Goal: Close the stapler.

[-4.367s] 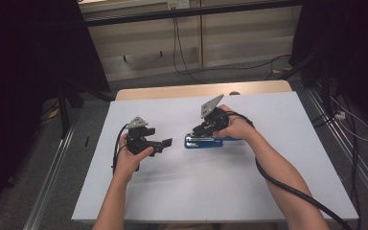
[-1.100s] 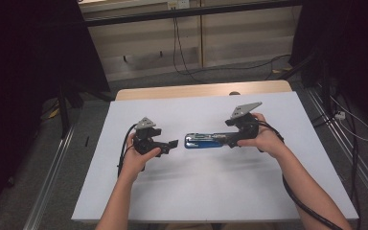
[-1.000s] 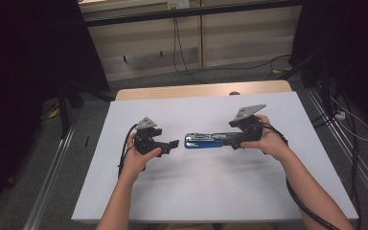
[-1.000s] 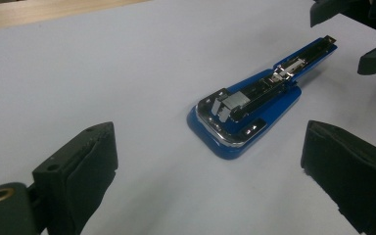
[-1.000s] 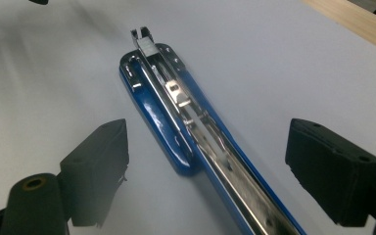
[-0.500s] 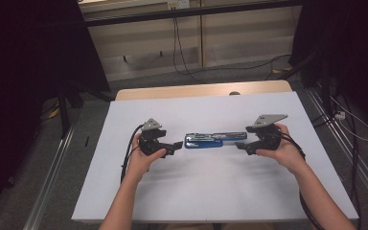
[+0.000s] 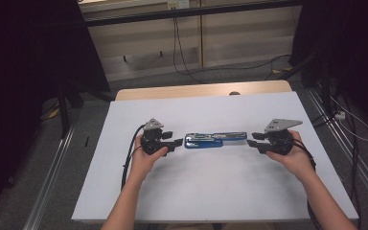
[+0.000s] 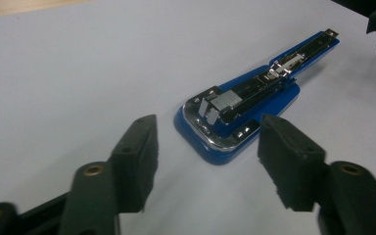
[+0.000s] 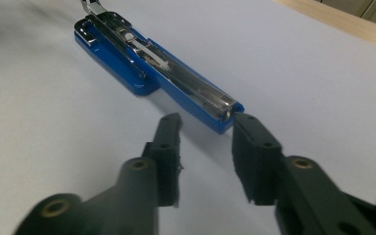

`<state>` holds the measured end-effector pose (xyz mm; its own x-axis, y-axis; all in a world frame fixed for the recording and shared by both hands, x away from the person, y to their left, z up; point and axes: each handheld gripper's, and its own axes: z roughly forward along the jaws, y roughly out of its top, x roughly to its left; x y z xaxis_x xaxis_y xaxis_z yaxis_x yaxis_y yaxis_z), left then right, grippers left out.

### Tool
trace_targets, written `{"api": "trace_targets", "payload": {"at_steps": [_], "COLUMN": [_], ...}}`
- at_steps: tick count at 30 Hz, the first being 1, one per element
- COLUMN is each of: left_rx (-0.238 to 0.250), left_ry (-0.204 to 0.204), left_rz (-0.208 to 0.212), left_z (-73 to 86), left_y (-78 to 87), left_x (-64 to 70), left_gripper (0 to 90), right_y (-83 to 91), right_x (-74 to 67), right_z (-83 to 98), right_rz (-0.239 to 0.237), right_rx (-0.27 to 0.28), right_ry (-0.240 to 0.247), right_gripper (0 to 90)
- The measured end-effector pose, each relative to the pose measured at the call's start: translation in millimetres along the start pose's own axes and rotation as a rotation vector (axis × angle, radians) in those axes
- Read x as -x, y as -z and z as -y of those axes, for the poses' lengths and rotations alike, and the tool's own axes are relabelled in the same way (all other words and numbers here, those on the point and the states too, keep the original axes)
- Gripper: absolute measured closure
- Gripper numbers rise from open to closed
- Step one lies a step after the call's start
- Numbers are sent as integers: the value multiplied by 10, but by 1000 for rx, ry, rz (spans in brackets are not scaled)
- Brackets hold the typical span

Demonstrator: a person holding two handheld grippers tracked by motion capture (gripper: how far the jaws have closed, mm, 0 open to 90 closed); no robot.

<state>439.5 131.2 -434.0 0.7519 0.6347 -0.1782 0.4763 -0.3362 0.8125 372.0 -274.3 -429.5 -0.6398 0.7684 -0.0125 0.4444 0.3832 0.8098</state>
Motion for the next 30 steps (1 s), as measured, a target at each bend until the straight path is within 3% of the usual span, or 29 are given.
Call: {"api": "trace_targets", "payload": {"at_steps": [10, 12, 17, 30], "left_rx": [-8, -14, -19, -46], "left_ry": [-3, -1, 0, -33], "left_rz": [21, 21, 25, 37], "left_z": [-7, -2, 3, 30], "left_y": [-97, -116, -156, -297], "left_x": [26, 30, 39, 104], "left_gripper": [750, 809, 884, 900], "right_y": [7, 13, -18, -261], "right_x": [78, 99, 110, 85], "right_z": [94, 104, 121, 125], "right_rz": [35, 39, 54, 62], "right_rx": [-14, 0, -8, -91], "right_ry": [-48, -77, -93, -75], "right_gripper": [893, 900, 900, 900]}}
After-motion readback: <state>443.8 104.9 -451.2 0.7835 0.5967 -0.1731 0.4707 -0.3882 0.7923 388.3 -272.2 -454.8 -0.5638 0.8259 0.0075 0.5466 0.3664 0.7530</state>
